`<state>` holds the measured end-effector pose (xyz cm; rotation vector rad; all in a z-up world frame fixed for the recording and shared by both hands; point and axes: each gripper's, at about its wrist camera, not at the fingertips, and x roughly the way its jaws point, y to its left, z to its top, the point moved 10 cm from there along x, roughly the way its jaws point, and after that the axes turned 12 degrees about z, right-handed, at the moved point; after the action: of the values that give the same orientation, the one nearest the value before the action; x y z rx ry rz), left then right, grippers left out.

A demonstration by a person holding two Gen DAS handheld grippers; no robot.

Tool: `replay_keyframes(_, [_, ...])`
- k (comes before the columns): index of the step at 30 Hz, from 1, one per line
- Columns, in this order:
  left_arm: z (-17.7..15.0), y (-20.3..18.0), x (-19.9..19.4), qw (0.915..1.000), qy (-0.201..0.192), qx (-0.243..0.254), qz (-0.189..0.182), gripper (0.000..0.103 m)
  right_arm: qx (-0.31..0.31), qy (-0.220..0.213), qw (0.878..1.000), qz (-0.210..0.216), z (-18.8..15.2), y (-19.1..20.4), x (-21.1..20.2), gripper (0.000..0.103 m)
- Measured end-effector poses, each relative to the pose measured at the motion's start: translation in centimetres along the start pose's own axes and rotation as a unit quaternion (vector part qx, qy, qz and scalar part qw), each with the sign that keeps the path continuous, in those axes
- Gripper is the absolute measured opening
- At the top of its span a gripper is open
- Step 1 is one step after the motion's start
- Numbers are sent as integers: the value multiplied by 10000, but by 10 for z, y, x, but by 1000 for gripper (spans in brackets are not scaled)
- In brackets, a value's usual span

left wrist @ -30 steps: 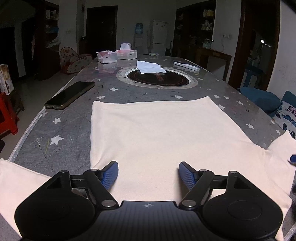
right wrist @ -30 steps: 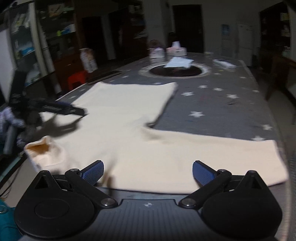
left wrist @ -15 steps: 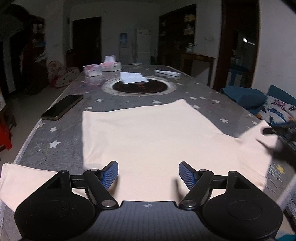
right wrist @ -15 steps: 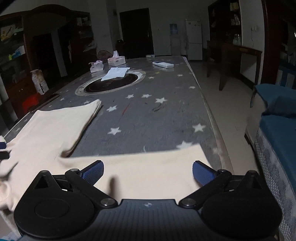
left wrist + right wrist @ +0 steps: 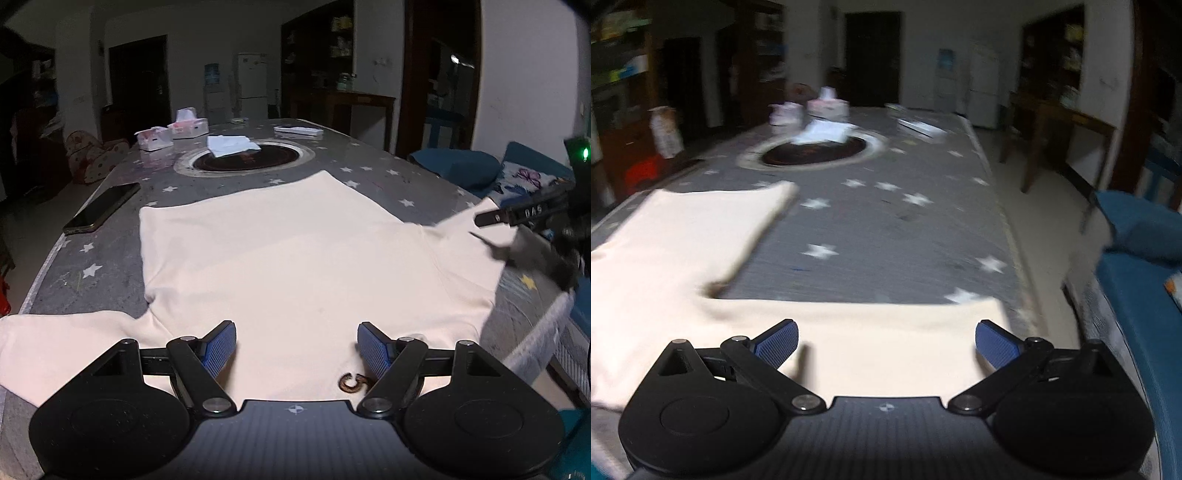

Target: Fold clothes

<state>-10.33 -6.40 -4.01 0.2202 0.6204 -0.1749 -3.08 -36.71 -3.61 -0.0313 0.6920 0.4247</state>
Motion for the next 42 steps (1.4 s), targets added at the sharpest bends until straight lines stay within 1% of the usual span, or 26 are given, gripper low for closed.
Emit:
replay_keyframes(3, [-5, -6, -4, 9995, -41, 302, -12, 76, -388, -55, 9985, 381, 4, 38, -3, 103])
replay_keyframes(4, [-5, -6, -5, 9994, -43, 336, -23, 76, -516, -62, 9975, 487, 4, 49, -4, 103])
replay_keyframes(7, [-6, -5, -6, 9992, -52, 388, -42, 76, -916, -85, 9923, 835, 5, 88, -5, 103])
replay_keyframes(10, [0, -2, -8, 9994, -141, 312, -5, 76, -1172, -65, 9867, 1125, 2, 116, -4, 103])
replay_keyframes(14, [11, -5, -6, 9996, -257, 144, -55, 76, -1614, -35, 9786, 1277, -7, 149, 1, 103])
replay_keyframes(16, [11, -10, -4, 9995, -252, 164, -127, 76, -1775, 113, 9749, 1342, -16, 158, 7, 103])
replay_keyframes(18, [8, -16, -2, 9993, -202, 233, -205, 76, -1985, 227, 9714, 1281, -26, 163, 9, 103])
replay_keyframes(20, [4, -20, 1, 9991, -135, 296, -265, 76, -2114, 200, 9695, 1226, -29, 165, 7, 103])
replay_keyframes(22, [0, -20, 3, 9992, -74, 287, -278, 77, -2088, 167, 9697, 1255, -26, 163, 3, 103])
replay_keyframes(25, [-1, -19, 4, 9993, -59, 233, -291, 77, -1776, 68, 9737, 1423, -14, 154, 1, 103])
replay_keyframes(28, [-3, -19, 5, 9994, -46, 219, -281, 78, -1080, 52, 9740, 1989, -1, 143, 8, 103])
replay_keyframes(29, [-4, -19, 5, 9994, -39, 201, -280, 78, -862, 46, 9734, 2120, 2, 140, 14, 103])
replay_keyframes(31, [-4, -18, 6, 9995, -22, 150, -279, 78, -471, 40, 9711, 2338, 7, 135, 24, 103])
replay_keyframes(33, [-5, -17, 6, 9996, 7, 94, -277, 79, -146, 106, 9695, 2446, 7, 131, 36, 103])
replay_keyframes(34, [-6, -17, 6, 9996, 15, 81, -280, 79, -37, 161, 9701, 2420, 6, 128, 42, 103])
replay_keyframes(37, [-6, -16, 5, 9996, 18, 81, -278, 80, -135, 162, 9793, 2012, 3, 117, 49, 103])
replay_keyframes(39, [-6, -15, 6, 9996, 31, 61, -283, 81, -179, 166, 9819, 1877, 2, 112, 48, 103])
replay_keyframes(42, [-6, -16, 7, 9996, 38, 44, -282, 81, -66, 127, 9836, 1798, 1, 101, 43, 103])
